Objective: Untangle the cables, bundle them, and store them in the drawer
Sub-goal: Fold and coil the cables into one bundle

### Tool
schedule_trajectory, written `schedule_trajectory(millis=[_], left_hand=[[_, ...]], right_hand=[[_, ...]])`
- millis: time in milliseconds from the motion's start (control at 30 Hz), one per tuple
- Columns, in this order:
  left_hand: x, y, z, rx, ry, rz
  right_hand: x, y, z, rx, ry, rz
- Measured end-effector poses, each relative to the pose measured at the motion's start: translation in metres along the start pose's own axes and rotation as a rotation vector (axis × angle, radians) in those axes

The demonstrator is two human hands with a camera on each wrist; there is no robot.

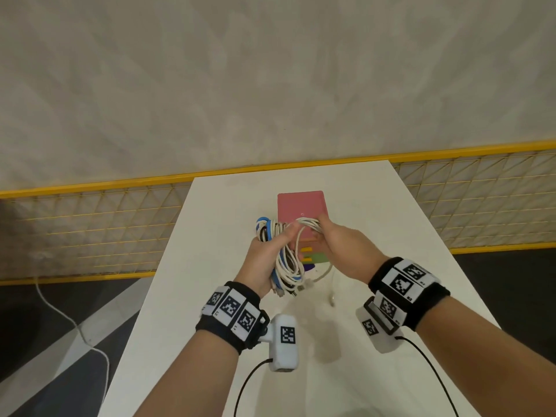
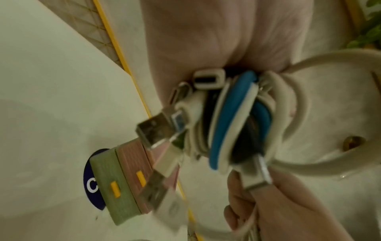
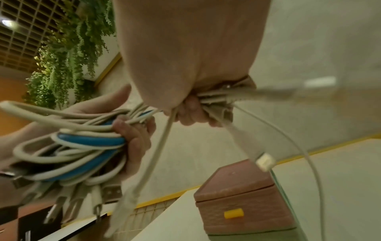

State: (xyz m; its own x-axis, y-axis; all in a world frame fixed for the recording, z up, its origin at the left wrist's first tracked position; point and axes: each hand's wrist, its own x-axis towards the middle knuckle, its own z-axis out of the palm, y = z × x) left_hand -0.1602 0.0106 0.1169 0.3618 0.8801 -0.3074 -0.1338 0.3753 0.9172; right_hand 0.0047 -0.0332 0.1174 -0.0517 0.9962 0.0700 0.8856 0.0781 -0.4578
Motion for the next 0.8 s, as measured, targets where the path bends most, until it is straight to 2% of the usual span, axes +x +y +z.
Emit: schedule_trajectory(millis=[100, 200, 333, 433, 533, 600, 733, 800], left_hand=[[0.003, 0.001, 0.001, 0.212, 0.018, 0.008], [0.008, -0.001, -0.003, 0.348, 0.068, 0.023], [0.013, 0.001, -0.005, 0.322, 0.224, 0.102], [0.014, -0.001, -0.003, 0.283, 0.276, 0.173], [0.01, -0.003, 0.007, 0.288, 0.229, 0.224], [0.011, -0.004, 0.012, 0.288, 0.205, 0.21], [0.014, -0.001, 0.013, 0.202, 0.178, 0.125], [0.015, -0.005, 0.009, 0.149, 0.194, 0.13]], right_hand=[[-0.001, 0.0, 0.0, -0.06, 0.001, 0.005], [0.002, -0.001, 0.0, 0.022, 0.046, 0.005], [0.0, 0.004, 0.003, 0.29, 0.141, -0.005], [-0.005, 0.008, 0.007, 0.423, 0.126, 0.047], [-0.006, -0.005, 0.017, 0.417, 0.155, 0.068], [-0.005, -0.02, 0.021, 0.401, 0.165, 0.046], [-0.006, -0.035, 0.018, 0.182, 0.106, -0.108], [-0.005, -0.035, 0.019, 0.128, 0.062, -0.205]])
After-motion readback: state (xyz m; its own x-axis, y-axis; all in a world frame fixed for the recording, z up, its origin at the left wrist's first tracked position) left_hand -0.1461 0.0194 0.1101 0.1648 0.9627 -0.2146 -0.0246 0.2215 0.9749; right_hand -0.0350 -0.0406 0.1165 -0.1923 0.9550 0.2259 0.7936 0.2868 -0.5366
